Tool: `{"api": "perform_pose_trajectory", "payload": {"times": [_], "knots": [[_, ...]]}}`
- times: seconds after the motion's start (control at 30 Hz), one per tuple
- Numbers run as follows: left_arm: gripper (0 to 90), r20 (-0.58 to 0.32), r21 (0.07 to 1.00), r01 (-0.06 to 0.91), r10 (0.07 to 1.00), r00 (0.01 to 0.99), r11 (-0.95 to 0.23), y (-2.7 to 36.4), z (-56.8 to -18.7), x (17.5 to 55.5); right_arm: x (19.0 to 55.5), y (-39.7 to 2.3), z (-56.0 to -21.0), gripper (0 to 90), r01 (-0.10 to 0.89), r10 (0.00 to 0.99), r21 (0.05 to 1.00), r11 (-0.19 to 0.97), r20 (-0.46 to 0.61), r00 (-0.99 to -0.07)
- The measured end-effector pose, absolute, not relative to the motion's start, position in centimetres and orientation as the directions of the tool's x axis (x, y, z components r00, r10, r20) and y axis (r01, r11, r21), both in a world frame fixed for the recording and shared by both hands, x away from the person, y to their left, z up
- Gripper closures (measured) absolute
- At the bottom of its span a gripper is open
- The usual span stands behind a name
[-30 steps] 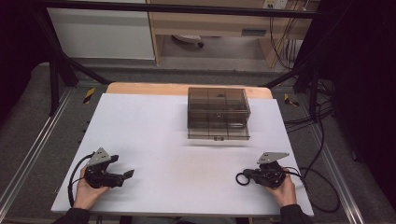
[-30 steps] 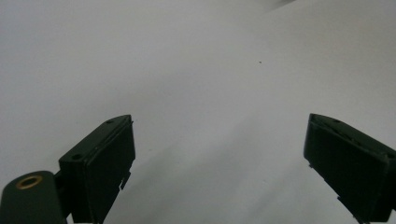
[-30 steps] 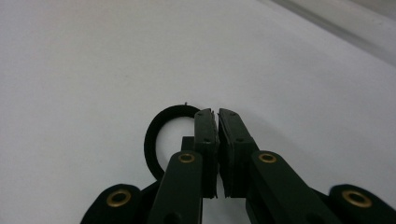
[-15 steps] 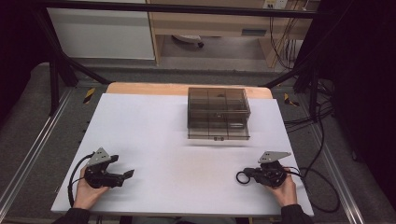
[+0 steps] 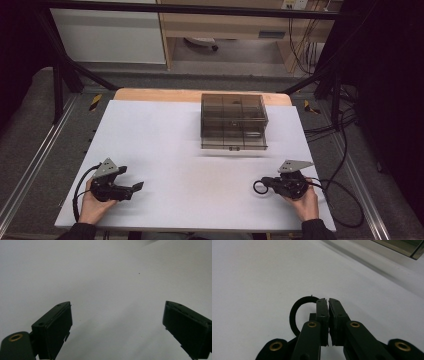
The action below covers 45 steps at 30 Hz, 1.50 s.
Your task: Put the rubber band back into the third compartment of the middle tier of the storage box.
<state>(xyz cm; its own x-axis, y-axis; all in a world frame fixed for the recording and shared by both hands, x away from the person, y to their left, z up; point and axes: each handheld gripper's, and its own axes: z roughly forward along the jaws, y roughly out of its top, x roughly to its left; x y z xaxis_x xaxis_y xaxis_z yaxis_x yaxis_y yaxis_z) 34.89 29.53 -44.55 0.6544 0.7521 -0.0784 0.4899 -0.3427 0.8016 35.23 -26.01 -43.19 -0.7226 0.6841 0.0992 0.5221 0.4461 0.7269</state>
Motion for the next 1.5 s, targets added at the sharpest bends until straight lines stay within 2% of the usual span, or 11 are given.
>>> {"api": "perform_pose_trajectory", "payload": {"times": [1.5], "knots": [[8.6,-0.075,0.804,0.489,0.757,0.649,-0.339,29.7,-44.5,34.9,36.9,-24.9,-40.7,87.2,0.507,0.726,0.764,0.398,0.075,-0.683]]}}
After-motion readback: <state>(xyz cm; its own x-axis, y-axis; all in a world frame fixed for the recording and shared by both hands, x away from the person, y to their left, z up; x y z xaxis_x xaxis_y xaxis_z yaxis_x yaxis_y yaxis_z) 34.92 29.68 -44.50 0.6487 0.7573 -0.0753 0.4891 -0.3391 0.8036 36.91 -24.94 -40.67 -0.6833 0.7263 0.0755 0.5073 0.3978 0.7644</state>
